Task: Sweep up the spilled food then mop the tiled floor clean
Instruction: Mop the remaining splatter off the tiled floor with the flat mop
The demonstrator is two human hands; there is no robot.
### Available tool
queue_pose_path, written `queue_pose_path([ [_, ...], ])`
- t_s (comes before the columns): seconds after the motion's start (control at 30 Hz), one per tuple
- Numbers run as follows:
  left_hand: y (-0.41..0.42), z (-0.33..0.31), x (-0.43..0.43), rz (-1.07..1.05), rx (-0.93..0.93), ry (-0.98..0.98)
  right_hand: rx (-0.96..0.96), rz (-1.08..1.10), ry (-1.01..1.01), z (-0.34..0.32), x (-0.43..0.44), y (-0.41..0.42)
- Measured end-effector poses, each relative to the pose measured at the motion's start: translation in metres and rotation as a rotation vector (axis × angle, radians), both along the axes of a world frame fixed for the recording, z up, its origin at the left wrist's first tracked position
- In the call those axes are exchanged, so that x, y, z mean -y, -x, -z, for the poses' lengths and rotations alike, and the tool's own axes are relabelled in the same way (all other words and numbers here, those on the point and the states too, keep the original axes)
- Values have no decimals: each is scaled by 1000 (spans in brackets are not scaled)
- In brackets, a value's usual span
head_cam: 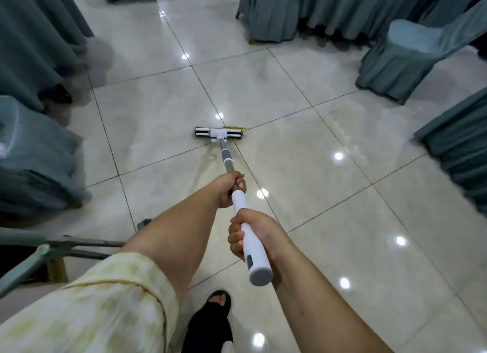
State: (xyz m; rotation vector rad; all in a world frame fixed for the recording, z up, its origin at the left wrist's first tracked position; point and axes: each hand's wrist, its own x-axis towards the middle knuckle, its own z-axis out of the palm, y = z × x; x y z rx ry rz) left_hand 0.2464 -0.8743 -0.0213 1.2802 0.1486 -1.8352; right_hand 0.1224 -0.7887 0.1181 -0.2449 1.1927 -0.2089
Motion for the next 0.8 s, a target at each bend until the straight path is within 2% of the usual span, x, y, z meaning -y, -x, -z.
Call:
queue_pose_path([
  [0.17, -15, -19, 46, -4, -3, 50, 76, 54, 13, -14, 41, -16],
  [0.3, -16, -18, 79, -48, -51, 73, -3, 1, 62, -8, 70, -21],
  [0.63, -1, 47, 137, -35, -80, 24, -126, -89, 104, 59, 127, -7],
  [0.8, 10, 70, 127, -17, -45, 1, -75, -57, 70, 84, 116, 5],
])
